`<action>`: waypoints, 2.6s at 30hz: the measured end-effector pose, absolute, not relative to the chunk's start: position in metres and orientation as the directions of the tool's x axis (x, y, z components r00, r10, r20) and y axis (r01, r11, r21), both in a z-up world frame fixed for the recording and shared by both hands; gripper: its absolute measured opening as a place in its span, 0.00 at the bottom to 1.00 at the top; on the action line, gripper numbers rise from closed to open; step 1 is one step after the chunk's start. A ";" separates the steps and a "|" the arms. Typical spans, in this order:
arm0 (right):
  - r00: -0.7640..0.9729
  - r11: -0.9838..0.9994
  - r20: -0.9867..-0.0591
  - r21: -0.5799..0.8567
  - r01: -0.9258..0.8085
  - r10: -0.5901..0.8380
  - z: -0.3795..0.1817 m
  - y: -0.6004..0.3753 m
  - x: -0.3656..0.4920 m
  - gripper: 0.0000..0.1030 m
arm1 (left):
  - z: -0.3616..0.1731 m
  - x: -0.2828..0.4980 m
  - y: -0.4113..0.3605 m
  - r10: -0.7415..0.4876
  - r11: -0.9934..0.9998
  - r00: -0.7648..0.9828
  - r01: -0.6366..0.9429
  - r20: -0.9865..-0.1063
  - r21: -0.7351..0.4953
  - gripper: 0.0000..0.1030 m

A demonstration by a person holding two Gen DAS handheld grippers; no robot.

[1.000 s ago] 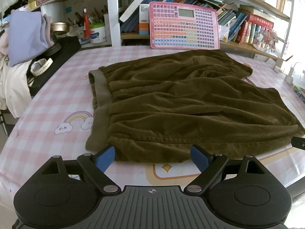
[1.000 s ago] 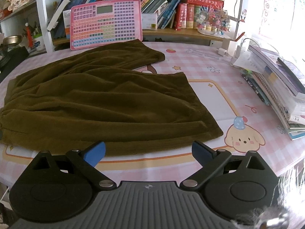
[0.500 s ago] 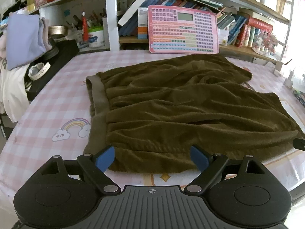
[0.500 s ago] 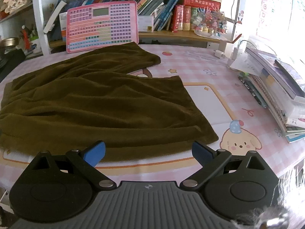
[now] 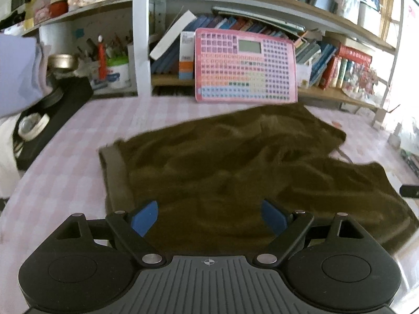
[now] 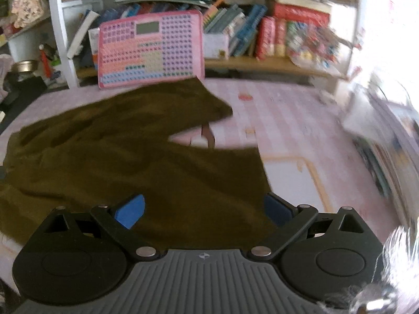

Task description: Fold clothes

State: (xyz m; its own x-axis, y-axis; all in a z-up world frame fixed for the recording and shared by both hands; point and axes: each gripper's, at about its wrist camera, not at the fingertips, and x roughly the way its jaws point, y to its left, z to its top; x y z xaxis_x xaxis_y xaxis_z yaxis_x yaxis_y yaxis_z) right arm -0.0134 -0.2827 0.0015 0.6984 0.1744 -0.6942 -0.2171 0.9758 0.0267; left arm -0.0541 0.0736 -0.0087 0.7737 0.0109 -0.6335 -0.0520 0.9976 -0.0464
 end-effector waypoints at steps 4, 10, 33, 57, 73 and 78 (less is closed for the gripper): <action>0.695 0.952 -0.679 0.019 -0.306 0.237 0.013 -0.292 0.045 0.95 | -0.001 -0.023 0.086 0.025 0.997 0.772 -0.067 -0.635 -0.042 0.86; 0.646 0.881 -0.679 0.003 -0.472 0.348 0.015 -0.286 0.155 0.95 | 0.004 0.027 0.111 0.071 0.997 0.765 -0.078 -0.640 0.018 0.86; 0.421 0.733 -0.788 0.054 -0.678 0.449 -0.074 -0.222 0.379 0.55 | -0.051 0.139 0.167 0.144 0.983 0.576 0.010 -0.805 0.184 0.61; 0.421 0.729 -0.779 0.066 -0.681 0.464 -0.067 -0.201 0.380 0.09 | -0.055 0.151 0.171 -0.022 0.998 0.512 0.062 -0.859 0.011 0.05; 0.834 0.931 -0.435 0.026 -0.365 0.339 0.073 -0.290 0.183 0.09 | 0.052 0.029 0.140 -0.087 0.987 0.849 0.146 -0.522 0.073 0.05; 0.830 0.966 -0.496 0.091 -0.241 0.254 0.043 -0.341 0.066 0.09 | 0.023 -0.026 0.119 -0.149 0.974 0.810 0.219 -0.568 0.056 0.07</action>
State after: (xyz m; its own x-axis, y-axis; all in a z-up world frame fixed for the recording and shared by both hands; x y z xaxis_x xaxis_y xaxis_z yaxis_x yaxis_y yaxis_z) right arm 0.0655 -0.3408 0.0434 0.8300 0.2541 -0.4965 -0.2413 0.9662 0.0912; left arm -0.0264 0.1192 0.0226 0.8096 -0.1492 -0.5677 0.2191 0.9741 0.0564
